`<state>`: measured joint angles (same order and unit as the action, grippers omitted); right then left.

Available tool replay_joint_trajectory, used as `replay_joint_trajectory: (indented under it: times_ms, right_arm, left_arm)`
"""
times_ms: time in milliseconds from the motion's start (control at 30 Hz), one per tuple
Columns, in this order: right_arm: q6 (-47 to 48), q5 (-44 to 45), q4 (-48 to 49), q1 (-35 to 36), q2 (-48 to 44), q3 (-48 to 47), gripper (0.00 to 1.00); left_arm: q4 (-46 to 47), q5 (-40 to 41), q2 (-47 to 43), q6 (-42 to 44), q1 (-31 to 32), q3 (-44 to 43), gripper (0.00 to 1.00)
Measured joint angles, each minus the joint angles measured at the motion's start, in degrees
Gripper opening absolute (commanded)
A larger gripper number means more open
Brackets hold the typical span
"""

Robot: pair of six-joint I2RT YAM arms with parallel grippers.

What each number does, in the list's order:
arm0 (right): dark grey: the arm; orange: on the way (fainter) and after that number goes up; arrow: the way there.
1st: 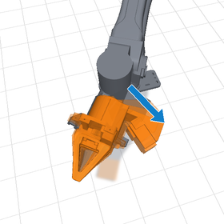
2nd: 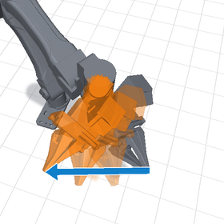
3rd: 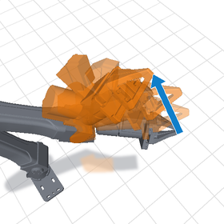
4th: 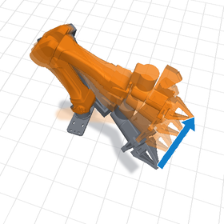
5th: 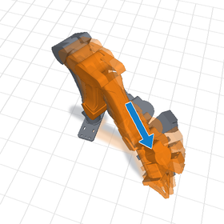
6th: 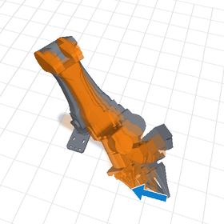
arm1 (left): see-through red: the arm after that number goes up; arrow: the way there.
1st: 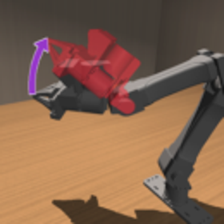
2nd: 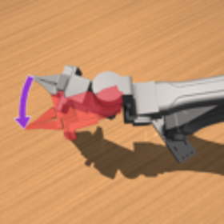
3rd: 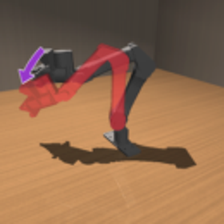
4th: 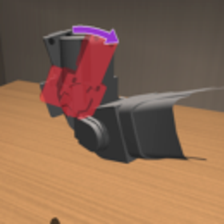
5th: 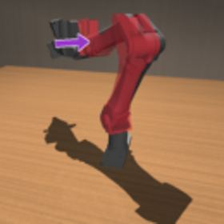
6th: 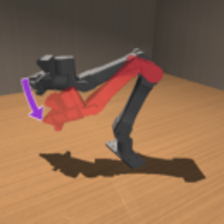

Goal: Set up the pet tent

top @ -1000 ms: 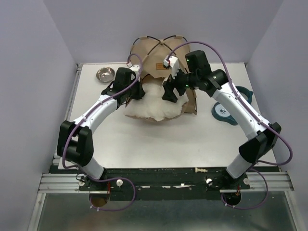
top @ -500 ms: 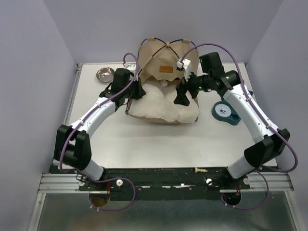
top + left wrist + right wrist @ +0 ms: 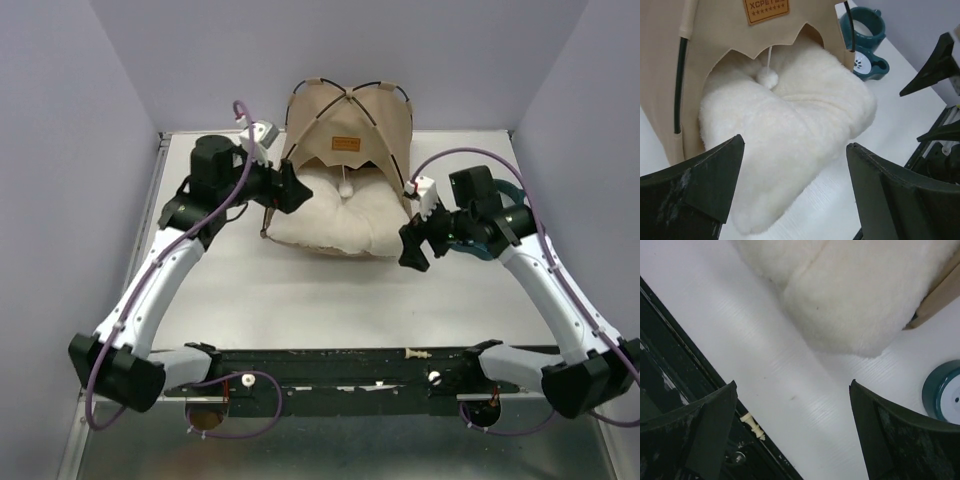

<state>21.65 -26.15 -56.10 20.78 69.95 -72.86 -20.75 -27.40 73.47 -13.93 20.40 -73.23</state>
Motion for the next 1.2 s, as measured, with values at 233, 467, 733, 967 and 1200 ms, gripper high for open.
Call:
replay_joint_trajectory:
  times_ms: [233,467,733,967,1200]
  right_arm:
    - [1.01,5.95,4.11,0.17,-4.42,9.38,0.97]
    - [0.79,7.23,10.21,0.17,9.05,9.18,0.83]
    - [-0.85,7.98,17.86,2.23,15.15,4.09,0.01]
    - [-1.09,14.16,29.62,5.57,17.4,1.55,0.01]
    - [1.86,19.8,45.38,7.02,17.16,4.2,0.01]
  left_arm:
    - [-10.47,-0.7,-8.83,3.23,-2.82,3.28,0.99]
    - [-14.12,2.14,-3.06,5.05,-1.97,10.97,0.79]
    - [-6.62,5.27,7.91,6.58,3.65,10.64,0.0]
    - [1.73,11.8,13.35,7.54,7.54,5.44,0.0]
    - [12.39,19.08,13.99,11.41,8.0,3.93,0.0]
